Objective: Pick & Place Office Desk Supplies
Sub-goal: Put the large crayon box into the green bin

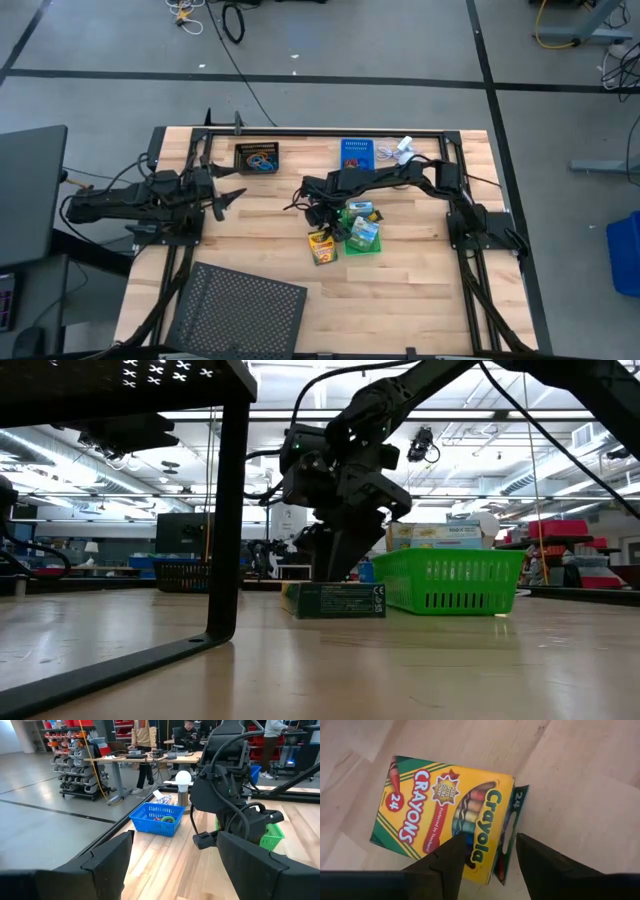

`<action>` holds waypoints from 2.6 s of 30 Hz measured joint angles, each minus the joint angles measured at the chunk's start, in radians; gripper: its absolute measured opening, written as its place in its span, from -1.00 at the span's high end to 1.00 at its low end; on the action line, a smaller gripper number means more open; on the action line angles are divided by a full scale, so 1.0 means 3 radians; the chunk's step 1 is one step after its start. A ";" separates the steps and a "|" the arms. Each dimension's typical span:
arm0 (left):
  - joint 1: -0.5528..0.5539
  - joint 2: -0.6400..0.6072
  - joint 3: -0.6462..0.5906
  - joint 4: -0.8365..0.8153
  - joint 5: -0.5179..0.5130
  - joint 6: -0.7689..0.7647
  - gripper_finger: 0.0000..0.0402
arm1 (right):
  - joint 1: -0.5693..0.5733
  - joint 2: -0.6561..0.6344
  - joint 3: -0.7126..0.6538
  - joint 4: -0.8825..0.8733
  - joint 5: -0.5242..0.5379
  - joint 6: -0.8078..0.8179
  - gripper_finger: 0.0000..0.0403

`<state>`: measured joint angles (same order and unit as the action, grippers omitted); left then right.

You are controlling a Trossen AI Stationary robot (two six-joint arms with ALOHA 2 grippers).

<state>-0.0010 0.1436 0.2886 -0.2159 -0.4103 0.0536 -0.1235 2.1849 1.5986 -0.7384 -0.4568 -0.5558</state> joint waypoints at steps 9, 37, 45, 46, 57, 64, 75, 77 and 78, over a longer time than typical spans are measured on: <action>0.0000 0.0000 0.0000 -0.0001 -0.0022 0.0006 -0.51 | 0.0010 -0.0001 0.0004 -0.0090 0.0003 -0.0127 0.68; 0.0001 0.0000 0.0000 0.0004 -0.0065 0.0052 -0.51 | 0.0368 -0.0236 0.0257 -0.0332 0.1366 0.0093 1.00; 0.0001 0.0001 0.0000 0.0007 -0.0065 0.0058 -0.51 | 0.0486 -0.0314 0.0258 -0.0245 0.1840 0.0289 1.00; 0.0001 0.0000 0.0000 0.0007 -0.0065 0.0060 -0.51 | 0.0505 -0.0314 0.0258 -0.0243 0.1877 0.0309 1.00; 0.0001 0.0000 0.0000 0.0010 -0.0064 0.0072 -0.51 | 0.0715 -0.0347 0.0258 -0.0262 0.2298 0.0538 1.00; 0.0001 0.0000 0.0000 0.0010 -0.0051 0.0070 -0.51 | 0.0858 -0.0403 0.0258 -0.0317 0.2715 0.0809 1.00; 0.0001 0.0000 0.0000 0.0010 -0.0051 0.0048 -0.51 | 0.1046 -0.0419 0.0258 -0.0337 0.3248 0.1048 1.00; 0.0001 0.0000 0.0000 0.0010 -0.0050 0.0048 -0.51 | 0.1078 -0.0443 0.0259 -0.0354 0.3372 0.1074 1.00; 0.0001 0.0001 0.0000 0.0010 -0.0051 0.0048 -0.51 | 0.1094 -0.0462 0.0258 -0.0352 0.3454 0.1097 1.00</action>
<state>-0.0006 0.1440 0.2886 -0.2131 -0.4255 0.0681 0.2047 2.0464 1.6760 -0.8440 0.5794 -0.2266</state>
